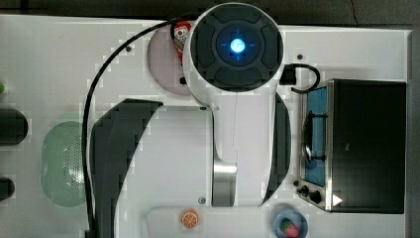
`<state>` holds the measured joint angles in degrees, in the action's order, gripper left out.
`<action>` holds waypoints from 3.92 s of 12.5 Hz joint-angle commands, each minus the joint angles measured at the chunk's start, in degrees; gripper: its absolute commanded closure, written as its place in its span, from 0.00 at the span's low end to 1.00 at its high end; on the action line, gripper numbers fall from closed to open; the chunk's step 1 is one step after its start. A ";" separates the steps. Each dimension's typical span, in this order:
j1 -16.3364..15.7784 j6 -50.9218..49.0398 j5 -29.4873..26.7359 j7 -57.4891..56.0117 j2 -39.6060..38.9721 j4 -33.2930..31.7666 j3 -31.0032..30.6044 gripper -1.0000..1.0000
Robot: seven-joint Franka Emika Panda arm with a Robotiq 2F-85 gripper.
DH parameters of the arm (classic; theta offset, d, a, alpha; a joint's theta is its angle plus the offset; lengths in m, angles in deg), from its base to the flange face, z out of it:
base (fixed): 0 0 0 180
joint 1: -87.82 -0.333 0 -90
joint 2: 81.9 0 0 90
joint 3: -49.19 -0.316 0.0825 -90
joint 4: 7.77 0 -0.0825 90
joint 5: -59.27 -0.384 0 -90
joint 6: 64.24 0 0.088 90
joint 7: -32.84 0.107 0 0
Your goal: Pick banana from table and place on oven.
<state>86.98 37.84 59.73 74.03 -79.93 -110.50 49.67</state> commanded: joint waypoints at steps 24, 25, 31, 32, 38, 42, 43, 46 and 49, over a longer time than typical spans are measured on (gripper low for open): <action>1.61 39.75 1.58 7.06 -7.13 -36.28 0.94 0.00; 1.61 41.33 1.58 7.06 -9.34 -36.32 0.94 0.00; 1.60 50.04 1.58 7.08 -19.34 -36.50 0.84 0.00; 1.59 50.77 1.58 7.10 -20.33 -36.52 0.80 0.00; 1.53 53.78 1.58 7.13 -22.17 -36.47 0.61 0.53; 1.53 54.68 1.58 7.12 -21.15 -36.22 0.61 0.73; 1.53 54.54 1.58 7.13 -19.73 -36.25 0.58 0.73; 1.52 51.11 1.58 7.13 -10.85 -36.05 0.55 0.73; 1.47 37.47 1.58 7.13 0.82 -33.33 0.48 0.73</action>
<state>88.68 76.01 60.16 80.04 -82.27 -147.87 50.50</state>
